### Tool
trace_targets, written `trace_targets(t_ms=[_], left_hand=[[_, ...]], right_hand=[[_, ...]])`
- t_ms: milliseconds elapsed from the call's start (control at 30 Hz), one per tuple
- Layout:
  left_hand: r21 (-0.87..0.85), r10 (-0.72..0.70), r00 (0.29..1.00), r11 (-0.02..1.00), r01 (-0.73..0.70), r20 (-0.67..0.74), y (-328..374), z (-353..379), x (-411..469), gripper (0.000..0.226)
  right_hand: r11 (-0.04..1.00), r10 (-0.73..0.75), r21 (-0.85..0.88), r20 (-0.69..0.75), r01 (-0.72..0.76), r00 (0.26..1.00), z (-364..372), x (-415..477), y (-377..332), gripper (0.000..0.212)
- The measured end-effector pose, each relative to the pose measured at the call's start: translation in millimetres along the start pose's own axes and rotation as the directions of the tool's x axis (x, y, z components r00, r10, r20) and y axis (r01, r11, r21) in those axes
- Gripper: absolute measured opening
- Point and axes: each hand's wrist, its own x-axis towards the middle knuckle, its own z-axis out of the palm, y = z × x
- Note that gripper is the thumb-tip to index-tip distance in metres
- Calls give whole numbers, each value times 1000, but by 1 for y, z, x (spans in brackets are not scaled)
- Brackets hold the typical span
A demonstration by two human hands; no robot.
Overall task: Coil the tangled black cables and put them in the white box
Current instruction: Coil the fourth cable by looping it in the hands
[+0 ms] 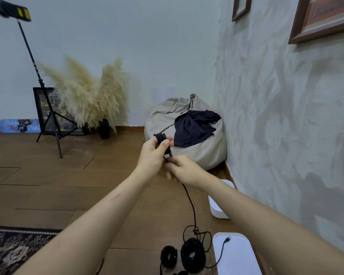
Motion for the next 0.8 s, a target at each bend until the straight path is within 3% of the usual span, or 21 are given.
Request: trace_targets(t_ms=[100,233,300,433,533,700,800], left_hand=[[139,69,998,988,-67,-14,-9,2,0,20],[192,78,994,979,-62,-80,-18,4,3,18],[244,96,992,967,-75,-76,-20,2,4,18],[508,169,977,835,-212,130,-26,0,-1,12],[488,38,953,853,-188,302,-22,2,-5,21],[406,-156,862,912,-62,482,-20,1,-9,47],[385,-149,852,920,-66,503,-16,-3,-10,33]], right_hand=[[999,31,-23,48,-29,998,-10,-5,-7,29],[983,77,145,204,-108,976,-19,-14,-15,20],[988,72,119,193,-97,978,-23,-14,-14,20],[991,16,-131,123,0,992,-42,-13,-11,22],[938,-85,-335,17,86,996,-58,-11,0,25],[918,-139,-387,-92,94,986,-64,-12,10,19],[923,-136,-377,-118,83,984,-65,-13,5,20]])
